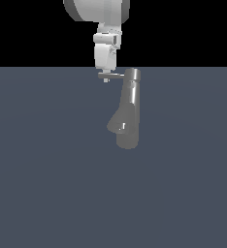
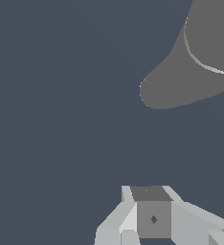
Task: Turn on the faucet by rotating a designated handle.
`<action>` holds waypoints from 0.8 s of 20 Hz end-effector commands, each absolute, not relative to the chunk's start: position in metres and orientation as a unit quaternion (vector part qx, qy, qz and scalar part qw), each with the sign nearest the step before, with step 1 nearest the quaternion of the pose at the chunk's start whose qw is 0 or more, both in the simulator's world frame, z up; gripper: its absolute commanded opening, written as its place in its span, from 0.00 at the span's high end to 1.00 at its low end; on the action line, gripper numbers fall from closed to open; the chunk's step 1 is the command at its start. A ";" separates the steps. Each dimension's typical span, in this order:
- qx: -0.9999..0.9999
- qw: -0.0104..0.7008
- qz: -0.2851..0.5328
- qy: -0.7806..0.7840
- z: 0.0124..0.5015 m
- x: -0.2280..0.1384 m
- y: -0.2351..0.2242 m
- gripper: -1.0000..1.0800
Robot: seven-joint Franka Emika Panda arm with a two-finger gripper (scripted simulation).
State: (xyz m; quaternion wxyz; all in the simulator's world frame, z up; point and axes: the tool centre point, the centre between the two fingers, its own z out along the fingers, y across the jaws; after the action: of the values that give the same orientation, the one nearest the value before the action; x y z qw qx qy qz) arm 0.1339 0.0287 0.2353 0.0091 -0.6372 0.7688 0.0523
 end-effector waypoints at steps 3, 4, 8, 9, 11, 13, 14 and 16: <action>-0.637 0.009 0.052 0.769 0.240 0.126 0.031 1.00; -0.637 0.009 0.052 0.769 0.241 0.123 0.031 1.00; -0.637 0.009 0.052 0.769 0.246 0.113 0.033 1.00; -0.637 0.009 0.052 0.769 0.247 0.111 0.034 1.00; -0.637 0.009 0.052 0.769 0.250 0.106 0.035 1.00; -0.637 0.009 0.052 0.769 0.252 0.101 0.036 1.00; -0.637 0.009 0.052 0.769 0.253 0.098 0.037 1.00; -0.637 0.009 0.052 0.769 0.256 0.093 0.038 1.00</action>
State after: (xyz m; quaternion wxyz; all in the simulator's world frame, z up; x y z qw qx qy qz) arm 0.1020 0.0350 0.2614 0.0167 -0.6363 0.7699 0.0456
